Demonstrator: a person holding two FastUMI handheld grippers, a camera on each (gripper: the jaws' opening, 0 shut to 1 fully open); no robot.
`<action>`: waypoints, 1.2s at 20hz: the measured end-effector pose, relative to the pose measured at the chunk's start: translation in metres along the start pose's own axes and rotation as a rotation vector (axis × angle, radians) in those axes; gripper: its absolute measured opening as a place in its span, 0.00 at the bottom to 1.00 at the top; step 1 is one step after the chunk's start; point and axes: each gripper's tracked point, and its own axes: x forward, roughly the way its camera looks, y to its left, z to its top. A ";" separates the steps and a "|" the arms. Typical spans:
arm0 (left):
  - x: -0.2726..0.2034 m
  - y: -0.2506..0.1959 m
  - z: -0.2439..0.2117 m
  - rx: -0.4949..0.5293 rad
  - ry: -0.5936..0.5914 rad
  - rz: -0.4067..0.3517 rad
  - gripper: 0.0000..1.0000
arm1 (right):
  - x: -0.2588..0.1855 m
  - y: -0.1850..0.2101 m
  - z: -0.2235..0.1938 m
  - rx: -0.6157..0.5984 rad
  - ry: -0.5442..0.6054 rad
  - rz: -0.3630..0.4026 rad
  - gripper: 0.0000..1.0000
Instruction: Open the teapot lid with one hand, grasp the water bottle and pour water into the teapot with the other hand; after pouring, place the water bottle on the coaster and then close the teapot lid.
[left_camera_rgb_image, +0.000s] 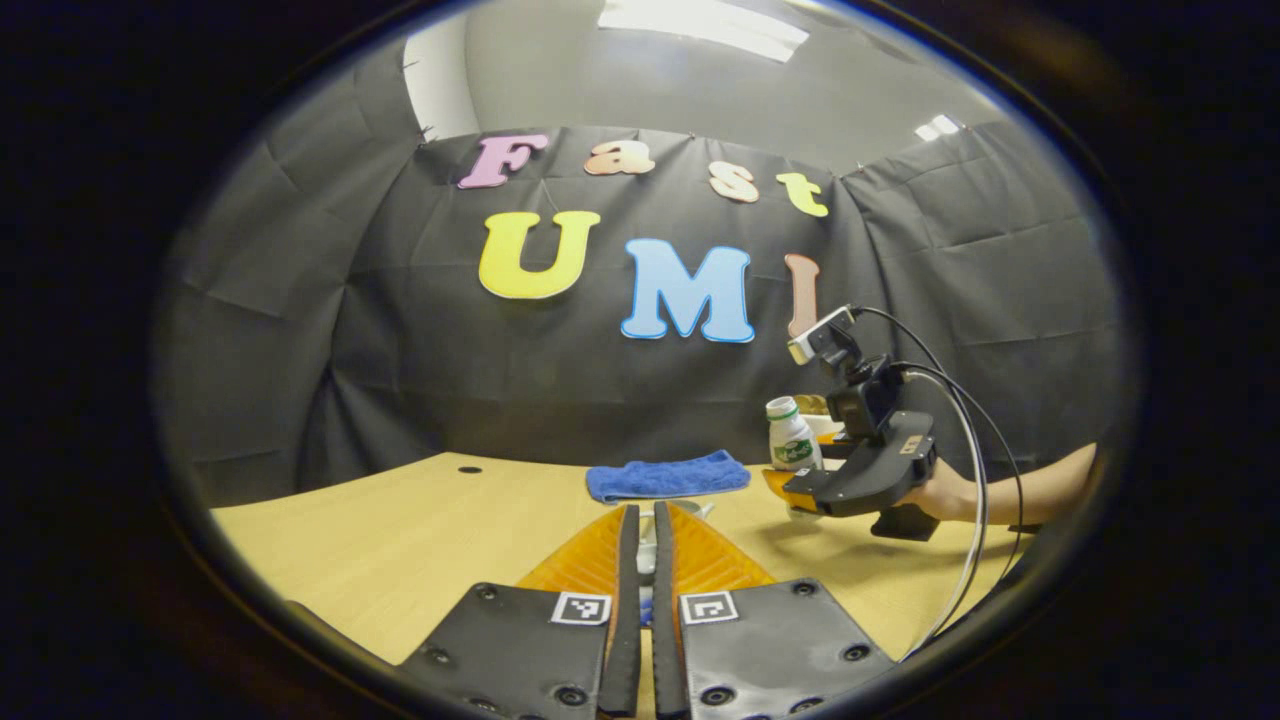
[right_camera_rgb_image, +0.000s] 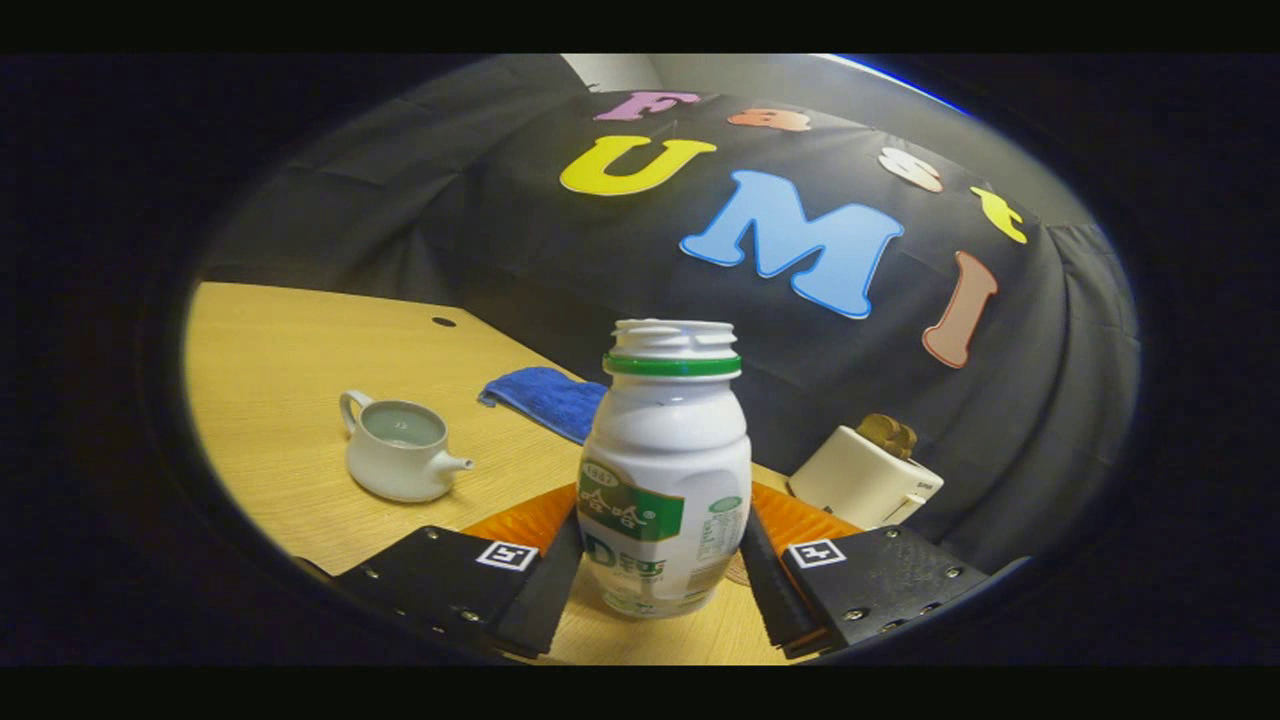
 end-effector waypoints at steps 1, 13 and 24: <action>-0.001 0.000 -0.002 0.007 0.002 0.002 0.11 | 0.002 0.002 0.001 -0.018 0.002 0.002 0.76; -0.004 0.007 0.001 0.015 -0.008 0.020 0.11 | 0.017 0.011 -0.004 -0.310 0.042 0.008 0.76; -0.008 0.003 0.004 0.031 -0.018 0.012 0.15 | 0.030 0.036 0.001 -0.580 0.034 0.010 0.76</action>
